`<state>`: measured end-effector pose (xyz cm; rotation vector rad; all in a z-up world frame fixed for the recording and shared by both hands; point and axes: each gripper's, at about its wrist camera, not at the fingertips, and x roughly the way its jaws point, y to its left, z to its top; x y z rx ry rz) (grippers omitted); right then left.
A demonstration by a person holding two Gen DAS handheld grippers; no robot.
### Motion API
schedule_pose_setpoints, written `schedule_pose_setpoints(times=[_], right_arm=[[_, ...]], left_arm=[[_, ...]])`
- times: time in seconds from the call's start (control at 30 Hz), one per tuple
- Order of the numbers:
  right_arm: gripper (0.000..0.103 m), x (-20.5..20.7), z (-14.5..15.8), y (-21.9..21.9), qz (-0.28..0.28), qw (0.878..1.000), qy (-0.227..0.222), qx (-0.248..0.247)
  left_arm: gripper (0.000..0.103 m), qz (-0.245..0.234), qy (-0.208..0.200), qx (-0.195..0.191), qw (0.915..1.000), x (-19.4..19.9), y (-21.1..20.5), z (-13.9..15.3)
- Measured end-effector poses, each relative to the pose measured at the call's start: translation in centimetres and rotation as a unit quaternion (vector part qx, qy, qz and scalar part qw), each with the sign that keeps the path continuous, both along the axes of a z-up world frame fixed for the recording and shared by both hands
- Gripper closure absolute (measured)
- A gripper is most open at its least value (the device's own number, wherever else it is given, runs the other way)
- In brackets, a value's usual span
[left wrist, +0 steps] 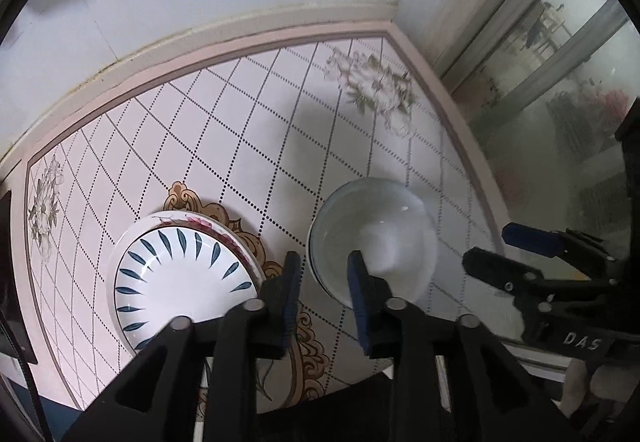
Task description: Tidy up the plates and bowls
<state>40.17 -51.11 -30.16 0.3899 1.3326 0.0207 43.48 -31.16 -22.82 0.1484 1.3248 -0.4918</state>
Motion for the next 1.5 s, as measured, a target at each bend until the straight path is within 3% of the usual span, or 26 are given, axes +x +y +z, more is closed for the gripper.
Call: schedule_pose_setpoints(times=[0.07,0.2,0.4,0.6,0.77,1.0,1.23,1.33,1.5], right_arm=[[0.023,-0.3,1.1,0.1,0.006,1.000,-0.007,-0.006],[0.019,-0.7,2.6,0.3,0.009,1.000,-0.018,-0.002],[0.013,-0.7,2.1,-0.5,-0.004,1.000,-0.021,0.019],[0.012,-0.1,-2.5,-2.4,-0.031,0.995,0.000,0.099],[0.012,0.4,-7.8,-3.1,-0.050,0.982,0.037,0.179],[0.012,0.9,-14.4,-2.1,-0.055,0.960,0.070,0.265],[0.012,1.5,-17.3,-1.5,-0.070,0.947,0.065,0.307],[0.025,2.1,-17.7,-1.2,-0.076,0.941,0.060,0.324],[0.033,1.9,-17.5,-0.6,-0.079,0.948,0.054,0.305]], left_arm=[[0.074,0.002,-0.001,-0.010,0.9999,-0.1,0.4,0.9],[0.071,0.010,0.009,-0.030,0.9995,0.0,1.0,1.6],[0.069,0.037,0.054,-0.045,0.9968,1.4,1.3,-1.3],[0.070,0.071,0.151,-0.071,0.9835,3.7,1.2,-7.1],[0.070,0.084,0.181,-0.074,0.9771,4.8,0.5,-10.1],[0.070,0.075,0.198,-0.048,0.9762,5.9,-0.8,-13.5],[0.065,0.062,0.219,-0.051,0.9726,6.2,-1.3,-15.5],[0.066,0.056,0.212,-0.052,0.9743,6.1,-1.5,-15.4],[0.066,0.056,0.180,-0.044,0.9810,5.3,-1.8,-14.8]])
